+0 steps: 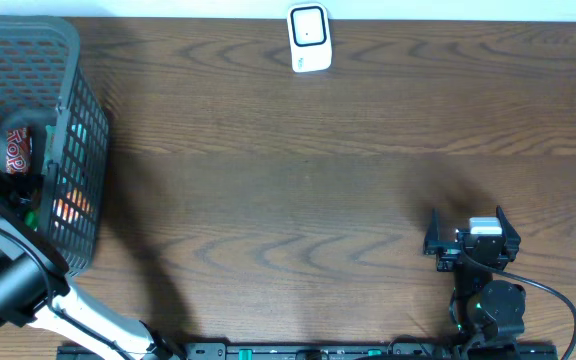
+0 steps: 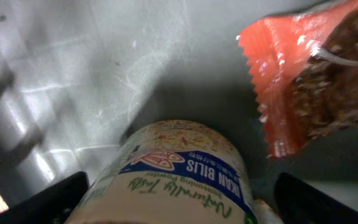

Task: Scan the item barcode
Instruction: 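Reach the left gripper into the basket and grasp the green-capped jar, then lift the jar out and carry it toward the white scanner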

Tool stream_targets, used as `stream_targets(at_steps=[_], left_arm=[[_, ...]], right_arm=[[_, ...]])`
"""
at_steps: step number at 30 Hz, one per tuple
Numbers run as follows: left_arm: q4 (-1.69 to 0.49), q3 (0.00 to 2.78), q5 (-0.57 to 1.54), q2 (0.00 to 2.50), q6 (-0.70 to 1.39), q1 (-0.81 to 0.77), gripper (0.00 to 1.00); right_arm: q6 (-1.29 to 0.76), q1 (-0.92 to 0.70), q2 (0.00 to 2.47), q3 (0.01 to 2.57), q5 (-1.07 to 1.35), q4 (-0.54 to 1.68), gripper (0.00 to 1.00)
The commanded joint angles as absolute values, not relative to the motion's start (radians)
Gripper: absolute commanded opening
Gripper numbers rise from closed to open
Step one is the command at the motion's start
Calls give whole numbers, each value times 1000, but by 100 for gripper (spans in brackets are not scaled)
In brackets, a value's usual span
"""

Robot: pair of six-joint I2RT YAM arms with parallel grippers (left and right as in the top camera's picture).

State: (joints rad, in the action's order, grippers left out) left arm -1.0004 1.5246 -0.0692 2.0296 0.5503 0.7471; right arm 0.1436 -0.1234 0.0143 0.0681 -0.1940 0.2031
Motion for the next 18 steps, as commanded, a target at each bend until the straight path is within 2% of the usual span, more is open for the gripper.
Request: stream_targets(at_steps=[1,2,3,11,18], left_arm=[[-1008,1510,-61,2039,553,750,80],[-1008,1510,-62,2039,539,750,70],[-1010,1510,-64,2038,532,750,68],[-1065,1541,-64,2021,529,750,66],[-1128,1652,-63,1878,529,750,66]], right_arm=[[154,-133,7,64,-193,201,99],[154,-133,7,64,-193,202,99],[154,-133,7,64,-193,202,99],[154,-133,7,64,-193,202,99],[154,-133,7,64,-193,201,99]])
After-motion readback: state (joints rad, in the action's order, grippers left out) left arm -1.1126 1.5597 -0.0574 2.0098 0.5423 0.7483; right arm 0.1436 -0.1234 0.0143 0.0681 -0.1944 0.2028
